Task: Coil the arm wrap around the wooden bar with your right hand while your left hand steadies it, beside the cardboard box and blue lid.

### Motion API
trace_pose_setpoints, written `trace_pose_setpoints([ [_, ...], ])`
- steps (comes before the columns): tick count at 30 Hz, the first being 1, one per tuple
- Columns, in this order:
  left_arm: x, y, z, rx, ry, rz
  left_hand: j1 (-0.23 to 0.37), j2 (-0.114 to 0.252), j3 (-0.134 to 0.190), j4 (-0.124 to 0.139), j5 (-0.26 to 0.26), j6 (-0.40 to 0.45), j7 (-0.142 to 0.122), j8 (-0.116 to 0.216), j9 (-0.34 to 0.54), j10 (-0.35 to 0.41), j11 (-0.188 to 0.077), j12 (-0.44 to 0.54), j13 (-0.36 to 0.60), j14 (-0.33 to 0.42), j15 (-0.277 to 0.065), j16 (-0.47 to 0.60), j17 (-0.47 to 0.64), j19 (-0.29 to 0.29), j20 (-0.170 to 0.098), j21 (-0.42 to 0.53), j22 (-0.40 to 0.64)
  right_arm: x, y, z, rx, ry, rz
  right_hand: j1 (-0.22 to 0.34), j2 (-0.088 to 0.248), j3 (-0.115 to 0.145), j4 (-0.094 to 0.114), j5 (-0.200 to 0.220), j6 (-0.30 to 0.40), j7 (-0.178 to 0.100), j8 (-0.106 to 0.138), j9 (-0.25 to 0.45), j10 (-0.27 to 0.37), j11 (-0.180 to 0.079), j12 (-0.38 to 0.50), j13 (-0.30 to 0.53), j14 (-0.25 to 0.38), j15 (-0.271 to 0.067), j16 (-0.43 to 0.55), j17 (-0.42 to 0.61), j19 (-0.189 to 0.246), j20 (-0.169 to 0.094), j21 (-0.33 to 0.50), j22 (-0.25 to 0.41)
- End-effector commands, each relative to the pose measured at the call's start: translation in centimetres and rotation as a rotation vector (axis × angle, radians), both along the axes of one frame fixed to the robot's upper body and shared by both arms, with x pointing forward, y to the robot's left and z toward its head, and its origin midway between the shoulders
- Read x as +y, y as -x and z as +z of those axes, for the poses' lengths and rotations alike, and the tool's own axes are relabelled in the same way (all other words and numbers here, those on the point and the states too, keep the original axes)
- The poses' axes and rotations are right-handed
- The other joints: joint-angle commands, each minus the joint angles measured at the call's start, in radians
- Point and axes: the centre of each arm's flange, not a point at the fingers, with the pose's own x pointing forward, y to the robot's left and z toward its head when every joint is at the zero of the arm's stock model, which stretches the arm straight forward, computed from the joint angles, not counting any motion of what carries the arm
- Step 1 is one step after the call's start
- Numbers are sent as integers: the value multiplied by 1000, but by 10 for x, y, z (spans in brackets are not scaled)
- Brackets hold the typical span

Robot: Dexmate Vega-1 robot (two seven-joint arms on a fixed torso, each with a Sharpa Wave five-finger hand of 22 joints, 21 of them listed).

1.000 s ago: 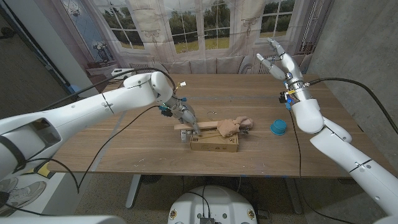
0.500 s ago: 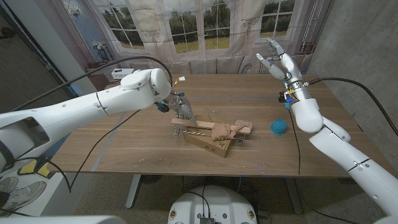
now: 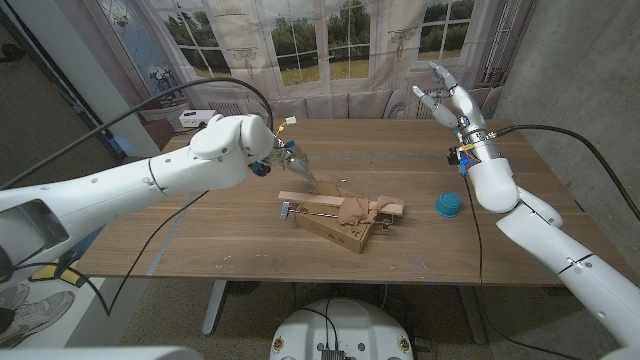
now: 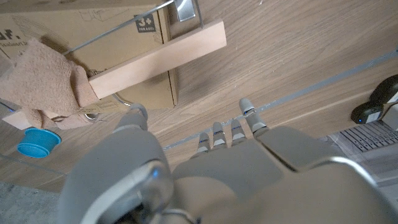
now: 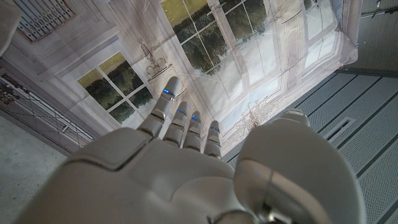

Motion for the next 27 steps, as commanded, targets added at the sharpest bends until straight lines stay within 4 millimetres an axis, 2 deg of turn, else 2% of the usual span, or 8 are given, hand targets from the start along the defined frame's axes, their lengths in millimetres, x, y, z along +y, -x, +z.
trace_pose_setpoints([
  [1,7,20,5,-327,123,-65,-25,9,-7,12,-6,-182,-36,-39,1,-213,-8,-33,-10,-125,-6,-26,3,-319,18,-36,4,-1,-4,0,8,-6,0,-4,5,-9,2,6,8,-2,0,4,5,-1,5,2,4,7,5,-1,0,7,-4,1],
  [3,12,23,3,-421,213,-122,-34,8,-12,15,-8,-179,-55,-42,0,-215,-18,-37,-13,-128,-12,-29,3,-322,20,-42,4,-1,-4,0,12,-5,2,-5,6,-10,3,6,9,-1,0,4,6,-1,5,2,4,7,5,-2,1,9,-5,1],
  [5,17,24,0,-472,288,-169,-50,3,-21,19,-11,-142,-81,-37,0,-200,-39,-37,-21,-111,-23,-27,0,-302,15,-43,4,-1,-5,0,16,-2,6,-6,8,-11,3,5,12,-1,1,4,6,-1,5,2,3,9,5,-3,1,10,-7,1],
  [7,21,24,-2,-518,358,-207,-54,1,-23,19,-12,-132,-87,-36,0,-190,-43,-35,-24,-105,-27,-26,-1,-303,20,-46,3,-1,-5,0,19,-8,10,-8,10,-11,4,5,15,-1,2,4,7,2,5,2,4,10,5,-4,0,13,-9,1],
  [11,30,21,-5,-537,462,-273,-67,-6,-31,20,-14,-112,-115,-38,-2,-177,-61,-38,-33,-88,-36,-25,-4,-294,23,-52,3,0,-7,-1,29,-16,25,-13,14,-13,7,4,26,-1,5,4,7,0,5,2,4,12,6,-5,0,15,-12,1],
  [13,35,17,-6,-512,523,-314,-77,-9,-36,23,-15,-119,-121,-45,-2,-189,-61,-46,-37,-92,-37,-29,-5,-297,22,-57,3,1,-9,-1,38,-20,49,-17,17,-14,9,2,28,0,5,4,8,4,5,2,4,13,6,-6,0,16,-14,1],
  [17,45,10,-8,-491,611,-363,-132,-25,-65,43,-14,-170,-141,-79,-3,-228,-61,-74,-51,-137,-39,-53,-5,-336,25,-89,4,1,-12,0,53,-24,99,-22,19,-17,11,1,29,-3,5,4,8,2,5,2,0,14,6,-7,-2,20,-18,1],
  [27,68,3,-15,-521,855,-456,-172,-42,-89,56,-9,-177,-165,-87,-3,-242,-71,-90,-64,-173,-55,-74,-7,-369,24,-116,4,7,-29,-1,100,-52,230,-40,26,-29,14,-9,31,-16,1,4,-16,-19,-5,0,-30,14,-5,-18,-52,52,-58,-1],
])
